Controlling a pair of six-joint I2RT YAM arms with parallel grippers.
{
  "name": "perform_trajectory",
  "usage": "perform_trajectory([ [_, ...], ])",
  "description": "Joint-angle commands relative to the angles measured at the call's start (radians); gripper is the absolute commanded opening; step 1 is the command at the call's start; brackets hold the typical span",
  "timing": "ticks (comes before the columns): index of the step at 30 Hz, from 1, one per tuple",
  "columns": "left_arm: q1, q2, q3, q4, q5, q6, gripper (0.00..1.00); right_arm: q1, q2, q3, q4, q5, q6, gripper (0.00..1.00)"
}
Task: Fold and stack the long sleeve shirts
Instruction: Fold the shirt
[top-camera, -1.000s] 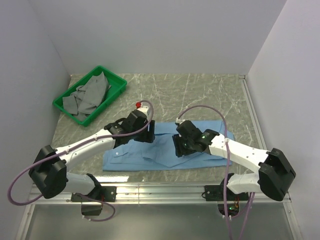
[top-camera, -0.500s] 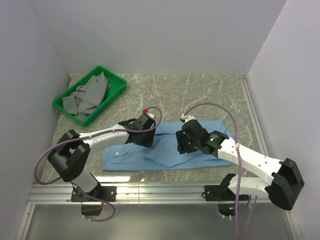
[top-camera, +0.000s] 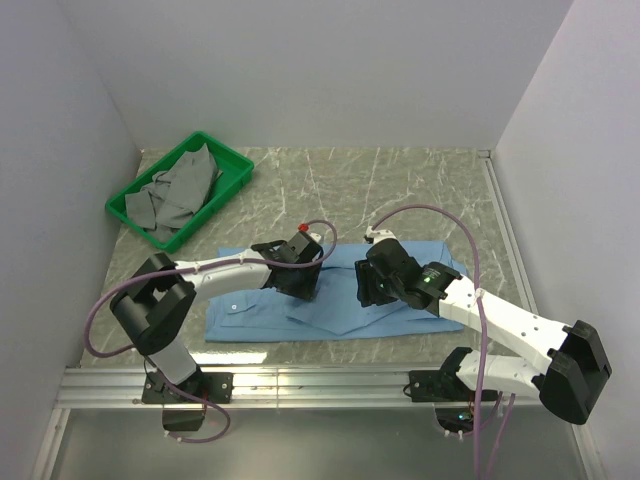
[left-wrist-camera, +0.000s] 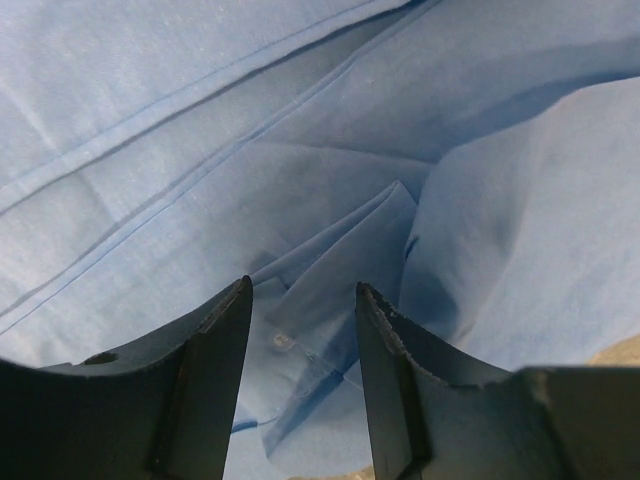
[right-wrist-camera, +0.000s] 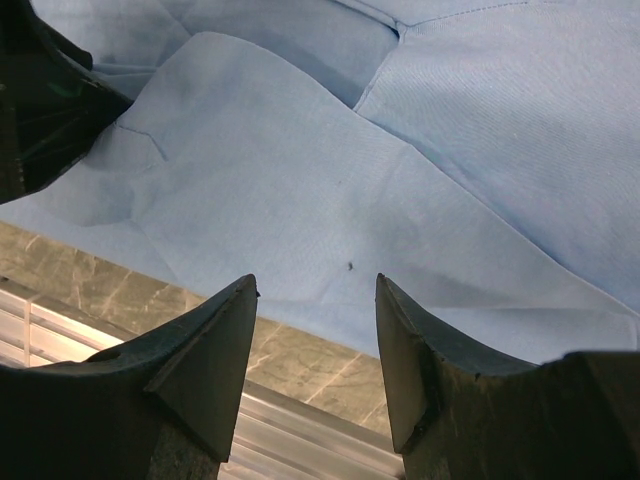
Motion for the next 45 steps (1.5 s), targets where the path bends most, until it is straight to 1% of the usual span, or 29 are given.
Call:
perform_trajectory([
  [1,-0.02,0.026,0.048,-0.016,0.002,0.009,0.52,-0.007,-0.015,0.03,0.001,0.032,0.005,0.58],
  [6,-0.029,0.044,0.058,-0.028,-0.003,0.006,0.48,-0.009,-0.022,0.024,0.01,0.036,0.009,0.58],
  [7,-0.032,0.037,0.064,-0.031,-0.009,0.008,0.43,-0.007,-0.019,0.02,0.009,0.038,0.008,0.58],
  [8,-0.035,0.03,0.067,-0.034,-0.012,0.009,0.41,-0.007,-0.016,0.02,0.007,0.041,0.009,0.58],
  [10,-0.044,0.011,0.081,-0.048,-0.035,0.009,0.19,-0.007,-0.016,0.02,0.006,0.043,0.009,0.58],
  [11,-0.047,0.003,0.086,-0.053,-0.041,0.008,0.12,-0.009,-0.019,0.02,0.004,0.044,0.008,0.58],
  [13,-0.047,-0.022,0.098,-0.059,-0.052,0.005,0.03,-0.007,-0.027,0.022,0.007,0.05,0.008,0.58],
  [14,-0.047,-0.028,0.101,-0.063,-0.063,0.003,0.01,-0.007,-0.027,0.022,0.009,0.05,0.008,0.58],
  [23,-0.049,-0.128,0.136,-0.117,-0.164,-0.038,0.0,-0.007,-0.076,0.017,0.004,0.105,0.024,0.58],
  [27,-0.049,-0.174,0.184,-0.2,-0.277,-0.098,0.0,-0.009,-0.114,0.017,0.013,0.139,0.04,0.58],
  [28,-0.049,-0.187,0.195,-0.259,-0.347,-0.115,0.01,-0.011,-0.131,0.016,0.016,0.147,0.043,0.58],
  [31,-0.049,-0.216,0.233,-0.368,-0.463,-0.223,0.01,-0.02,-0.153,0.01,0.032,0.155,0.052,0.58],
  [35,-0.049,-0.273,0.238,-0.436,-0.546,-0.327,0.01,-0.041,-0.154,0.004,0.055,0.127,0.06,0.58],
  [40,-0.043,-0.361,0.207,-0.475,-0.632,-0.417,0.0,-0.076,-0.131,0.001,0.062,0.084,0.075,0.58],
  [42,-0.026,-0.379,0.192,-0.475,-0.667,-0.422,0.01,-0.093,-0.13,0.0,0.065,0.073,0.077,0.58],
  [44,-0.003,-0.395,0.18,-0.464,-0.67,-0.407,0.0,-0.101,-0.13,-0.004,0.073,0.063,0.075,0.58],
  [45,0.029,-0.396,0.173,-0.456,-0.66,-0.4,0.0,-0.106,-0.128,-0.004,0.073,0.061,0.075,0.58],
])
